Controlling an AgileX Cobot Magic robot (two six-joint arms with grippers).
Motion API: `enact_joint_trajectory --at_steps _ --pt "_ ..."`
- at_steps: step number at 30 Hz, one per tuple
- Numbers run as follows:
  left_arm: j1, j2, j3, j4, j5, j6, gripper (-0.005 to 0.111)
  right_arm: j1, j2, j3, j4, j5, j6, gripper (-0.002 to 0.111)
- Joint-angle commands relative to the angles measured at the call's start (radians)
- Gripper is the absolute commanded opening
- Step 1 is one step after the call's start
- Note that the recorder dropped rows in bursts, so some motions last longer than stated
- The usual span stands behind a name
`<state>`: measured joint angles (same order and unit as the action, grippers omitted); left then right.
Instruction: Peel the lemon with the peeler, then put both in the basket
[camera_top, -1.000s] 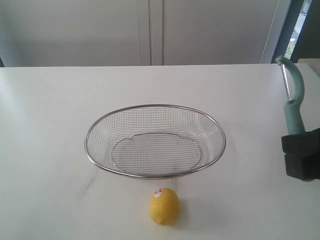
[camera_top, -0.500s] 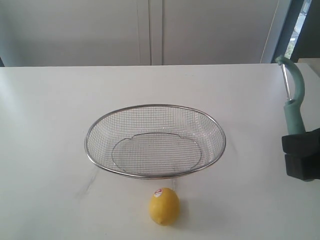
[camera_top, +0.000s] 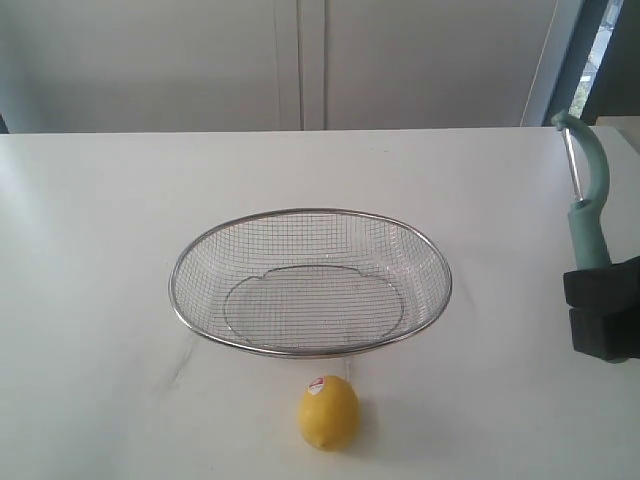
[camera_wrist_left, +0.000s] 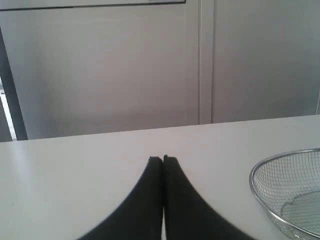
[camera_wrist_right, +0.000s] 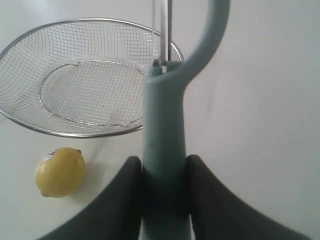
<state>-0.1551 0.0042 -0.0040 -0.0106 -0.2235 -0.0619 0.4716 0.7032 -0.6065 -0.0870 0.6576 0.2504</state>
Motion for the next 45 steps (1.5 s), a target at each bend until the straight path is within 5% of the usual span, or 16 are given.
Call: enact_joint_trajectory --at_steps 1,17,28,41,45 --pt "-0.008 -0.004 0.004 -0.011 -0.029 -0.008 0.000 -0.003 -0.004 -0.001 -0.006 -0.011 -0.011 0.000" --pt "-0.008 -0.004 0.004 -0.011 -0.054 -0.022 0.000 -0.003 -0.004 -0.001 -0.006 -0.009 -0.011 0.000" --pt "-0.008 -0.004 0.004 -0.002 -0.195 -0.384 0.000 -0.003 -0.004 -0.001 -0.006 -0.009 -0.011 0.000" --pt "-0.008 -0.004 0.004 -0.002 -0.486 -0.321 0.000 -0.003 -0.004 -0.001 -0.006 -0.009 -0.011 0.000" --pt "-0.008 -0.004 -0.029 -0.002 -0.476 -0.218 0.000 -0.003 -0.004 -0.001 -0.006 -0.009 -0.011 0.000"
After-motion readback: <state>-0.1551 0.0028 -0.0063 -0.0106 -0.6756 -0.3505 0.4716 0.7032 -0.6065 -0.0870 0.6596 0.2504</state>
